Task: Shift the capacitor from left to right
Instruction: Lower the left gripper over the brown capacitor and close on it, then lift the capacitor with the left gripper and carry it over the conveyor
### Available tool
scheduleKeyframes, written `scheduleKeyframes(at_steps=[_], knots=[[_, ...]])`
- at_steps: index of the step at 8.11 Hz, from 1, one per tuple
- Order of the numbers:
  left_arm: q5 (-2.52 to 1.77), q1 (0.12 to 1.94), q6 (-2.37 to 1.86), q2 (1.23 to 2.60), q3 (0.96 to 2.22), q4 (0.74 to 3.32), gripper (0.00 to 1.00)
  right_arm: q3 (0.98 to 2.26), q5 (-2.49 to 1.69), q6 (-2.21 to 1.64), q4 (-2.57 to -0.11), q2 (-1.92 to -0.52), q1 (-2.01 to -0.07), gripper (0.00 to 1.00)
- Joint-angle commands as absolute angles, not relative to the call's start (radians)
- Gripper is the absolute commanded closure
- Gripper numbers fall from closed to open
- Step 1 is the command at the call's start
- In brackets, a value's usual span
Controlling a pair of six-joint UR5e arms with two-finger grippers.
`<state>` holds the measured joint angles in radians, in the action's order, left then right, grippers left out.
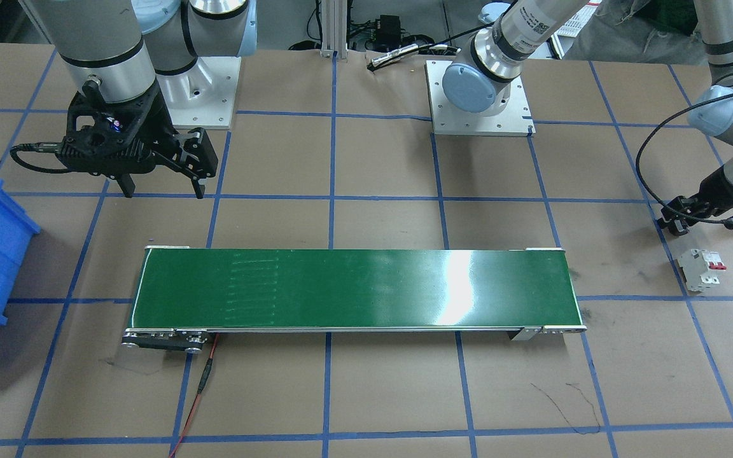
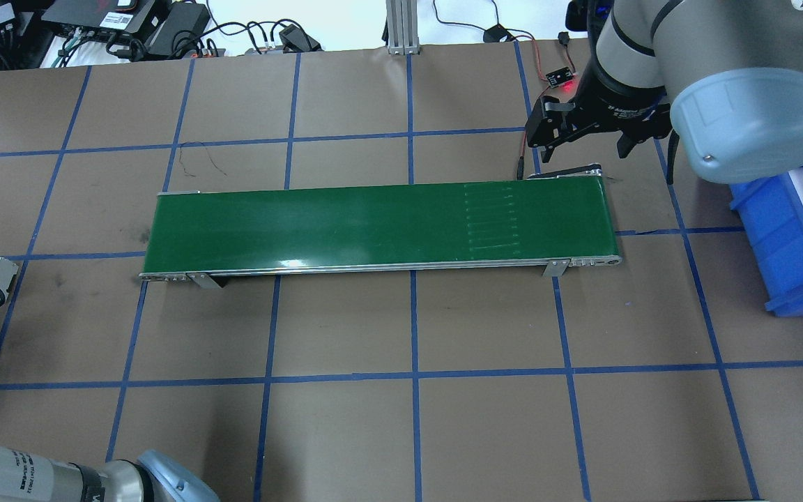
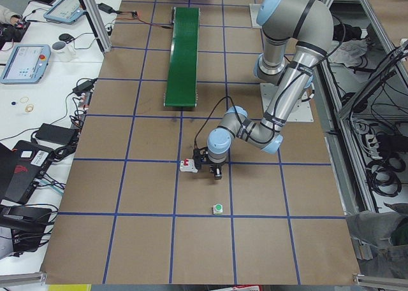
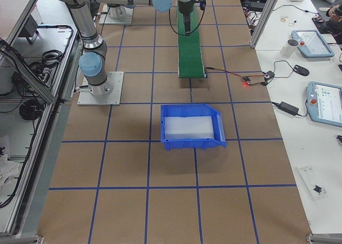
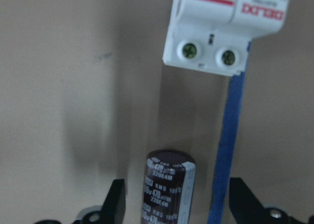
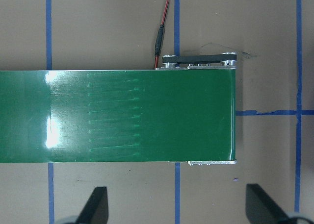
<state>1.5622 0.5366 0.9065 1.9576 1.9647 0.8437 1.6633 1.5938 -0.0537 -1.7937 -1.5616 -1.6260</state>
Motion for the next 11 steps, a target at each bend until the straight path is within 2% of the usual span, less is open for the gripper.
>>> scheduleKeyframes(at_steps=[1, 3, 4, 5, 7, 10, 11], knots=[[1.568, 0.537, 0.91, 1.957, 1.96, 0.844, 0.33, 1.663, 1.594, -0.054, -1.793, -1.562, -1.626, 0.0], [1.574, 0.537, 0.91, 1.959, 1.96, 0.844, 0.52, 1.663, 1.594, -0.055, -1.793, -1.562, -1.626, 0.0], [1.606, 0.537, 0.908, 1.959, 1.962, 0.844, 0.64, 1.663, 1.594, -0.055, -1.793, -1.562, -1.626, 0.0], [1.647, 0.537, 0.904, 1.959, 1.96, 0.844, 0.91, 1.663, 1.594, -0.055, -1.793, -1.562, -1.626, 0.0], [1.67, 0.537, 0.9, 1.957, 1.96, 0.844, 1.0, 1.663, 1.594, -0.052, -1.795, -1.562, -1.626, 0.0], [1.747, 0.541, 0.875, 1.895, 1.96, 0.915, 1.0, 1.663, 1.595, -0.048, -1.793, -1.562, -1.626, 0.0], [1.753, 0.545, 0.815, 1.828, 1.957, 1.045, 1.0, 1.664, 1.594, -0.051, -1.793, -1.562, -1.626, 0.0]])
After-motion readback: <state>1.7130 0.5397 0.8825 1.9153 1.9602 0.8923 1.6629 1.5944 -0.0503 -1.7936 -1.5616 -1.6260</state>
